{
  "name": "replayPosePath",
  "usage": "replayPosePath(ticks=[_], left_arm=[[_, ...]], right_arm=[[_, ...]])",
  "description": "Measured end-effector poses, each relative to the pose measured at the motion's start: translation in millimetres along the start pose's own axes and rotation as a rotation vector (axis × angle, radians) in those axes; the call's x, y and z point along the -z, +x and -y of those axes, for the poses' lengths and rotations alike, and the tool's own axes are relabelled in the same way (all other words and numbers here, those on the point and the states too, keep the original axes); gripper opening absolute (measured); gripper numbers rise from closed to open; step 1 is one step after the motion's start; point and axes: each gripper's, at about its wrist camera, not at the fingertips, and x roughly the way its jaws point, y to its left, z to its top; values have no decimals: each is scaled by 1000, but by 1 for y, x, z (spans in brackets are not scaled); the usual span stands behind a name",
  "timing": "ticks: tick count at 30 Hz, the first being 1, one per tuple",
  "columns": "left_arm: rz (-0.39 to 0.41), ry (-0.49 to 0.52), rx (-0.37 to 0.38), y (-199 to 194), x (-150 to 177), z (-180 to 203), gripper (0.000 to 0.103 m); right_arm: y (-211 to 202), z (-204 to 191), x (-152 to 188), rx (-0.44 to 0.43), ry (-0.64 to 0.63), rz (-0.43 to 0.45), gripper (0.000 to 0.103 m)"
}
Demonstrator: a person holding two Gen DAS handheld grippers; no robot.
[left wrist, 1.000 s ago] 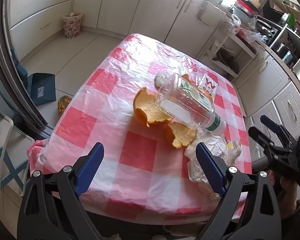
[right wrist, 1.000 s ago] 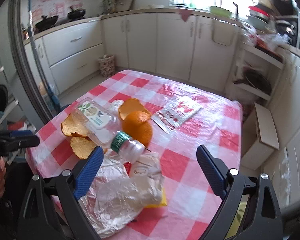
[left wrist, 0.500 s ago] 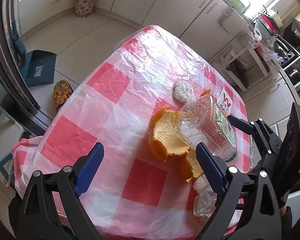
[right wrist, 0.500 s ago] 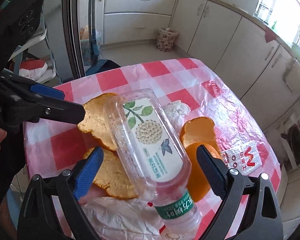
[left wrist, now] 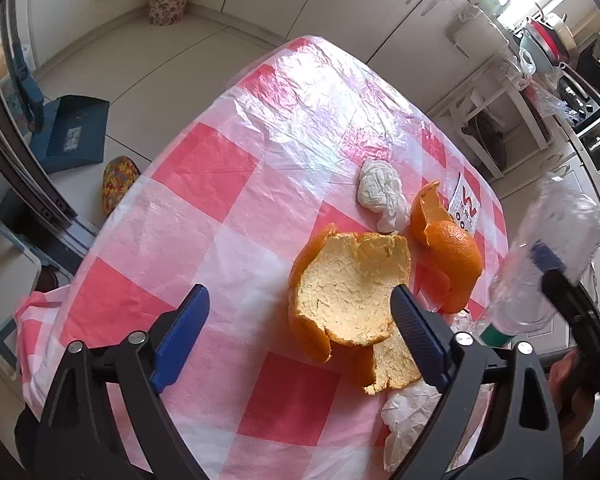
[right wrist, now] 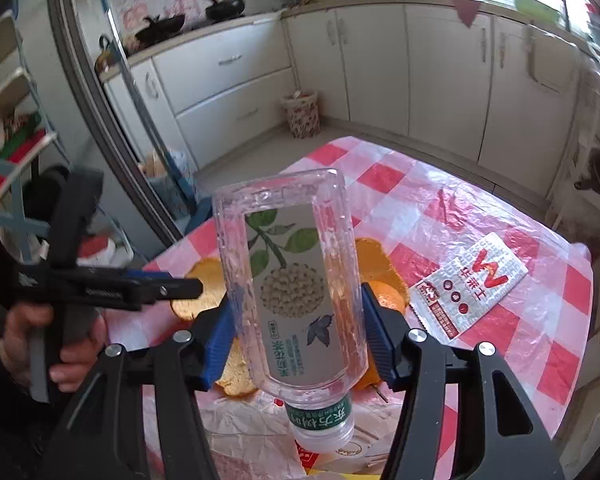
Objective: Collect trash
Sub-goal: 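Grasp the orange peel with the left tool while the right tool lifts the bottle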
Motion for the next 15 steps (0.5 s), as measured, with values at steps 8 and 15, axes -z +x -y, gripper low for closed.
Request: replayPosePath(ticks=[8, 15], left_arm=[[19, 93, 4, -1, 3, 18, 6], [179, 118, 40, -75, 9, 28, 6]], right_arm=[[-58, 33, -1, -123, 225, 173, 57], [-120, 61, 20, -44, 299, 288, 57]])
